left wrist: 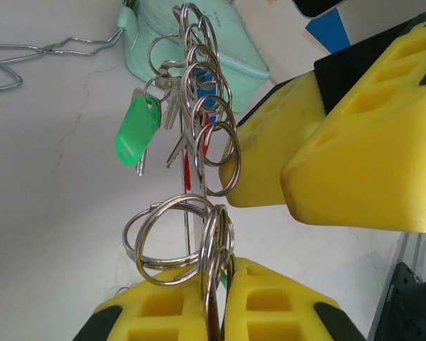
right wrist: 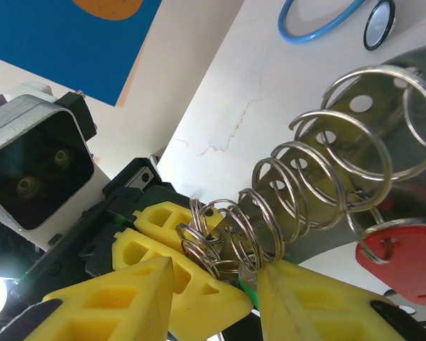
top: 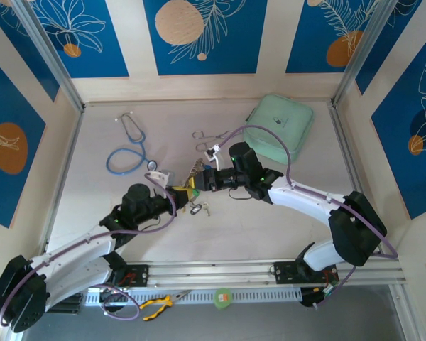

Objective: Put the keys on the keyring

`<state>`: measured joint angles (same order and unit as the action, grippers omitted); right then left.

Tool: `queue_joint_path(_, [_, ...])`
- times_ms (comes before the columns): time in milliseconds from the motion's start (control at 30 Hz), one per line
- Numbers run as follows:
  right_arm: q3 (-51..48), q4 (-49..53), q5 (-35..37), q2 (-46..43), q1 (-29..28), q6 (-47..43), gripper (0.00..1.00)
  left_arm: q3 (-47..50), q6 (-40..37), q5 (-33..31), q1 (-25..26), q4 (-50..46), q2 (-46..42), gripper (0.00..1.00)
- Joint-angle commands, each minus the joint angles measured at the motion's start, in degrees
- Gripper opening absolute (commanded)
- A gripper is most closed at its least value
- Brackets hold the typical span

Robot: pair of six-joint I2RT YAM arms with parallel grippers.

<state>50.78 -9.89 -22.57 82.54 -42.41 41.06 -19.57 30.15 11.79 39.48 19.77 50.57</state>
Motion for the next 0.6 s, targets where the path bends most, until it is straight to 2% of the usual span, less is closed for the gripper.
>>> queue_joint_path(0, [1.6, -1.0, -1.3, 0.3, -0.4, 0.4, 0.35, -2.4, 0.7, 0.3, -0.2, 3.5, 0.3, 0.0])
queue_joint_path(567, [3.6, 1.2, 1.2, 1.7, -0.4, -0.4, 0.26, -2.5, 0.7, 0.9, -0.2, 3.1, 0.6, 0.0])
